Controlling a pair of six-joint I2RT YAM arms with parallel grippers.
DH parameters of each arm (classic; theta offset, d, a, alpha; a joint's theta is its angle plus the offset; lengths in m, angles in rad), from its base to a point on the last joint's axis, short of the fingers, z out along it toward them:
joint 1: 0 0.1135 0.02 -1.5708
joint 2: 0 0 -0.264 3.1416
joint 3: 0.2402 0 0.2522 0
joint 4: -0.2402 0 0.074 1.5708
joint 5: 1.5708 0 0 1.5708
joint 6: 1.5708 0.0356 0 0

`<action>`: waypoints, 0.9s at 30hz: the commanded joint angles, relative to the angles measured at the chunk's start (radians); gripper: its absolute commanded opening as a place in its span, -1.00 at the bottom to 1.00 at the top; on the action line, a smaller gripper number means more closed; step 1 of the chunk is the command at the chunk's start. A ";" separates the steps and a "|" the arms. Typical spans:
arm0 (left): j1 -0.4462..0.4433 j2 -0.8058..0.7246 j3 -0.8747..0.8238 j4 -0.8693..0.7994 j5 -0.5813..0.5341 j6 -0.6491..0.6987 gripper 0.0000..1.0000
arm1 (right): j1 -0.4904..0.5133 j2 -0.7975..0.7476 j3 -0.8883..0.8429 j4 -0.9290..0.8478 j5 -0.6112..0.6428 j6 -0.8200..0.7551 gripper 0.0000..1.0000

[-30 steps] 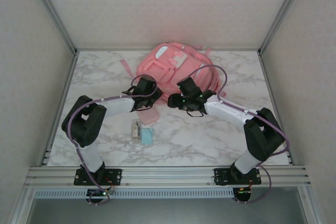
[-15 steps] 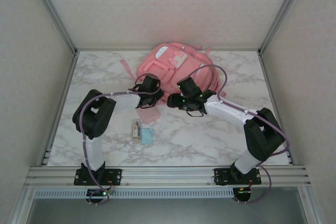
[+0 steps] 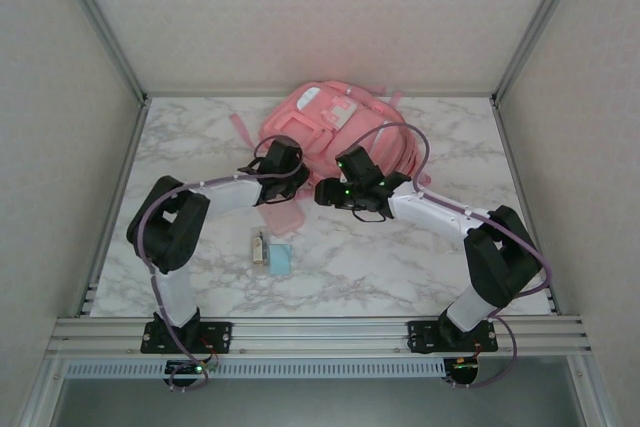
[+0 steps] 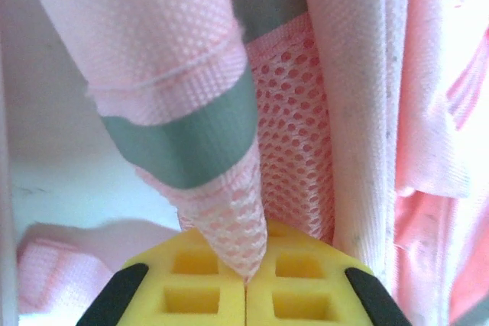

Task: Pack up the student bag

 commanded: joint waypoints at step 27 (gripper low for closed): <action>-0.112 -0.164 -0.033 0.059 0.070 -0.133 -1.00 | 0.083 0.290 0.086 0.316 0.561 0.078 -0.11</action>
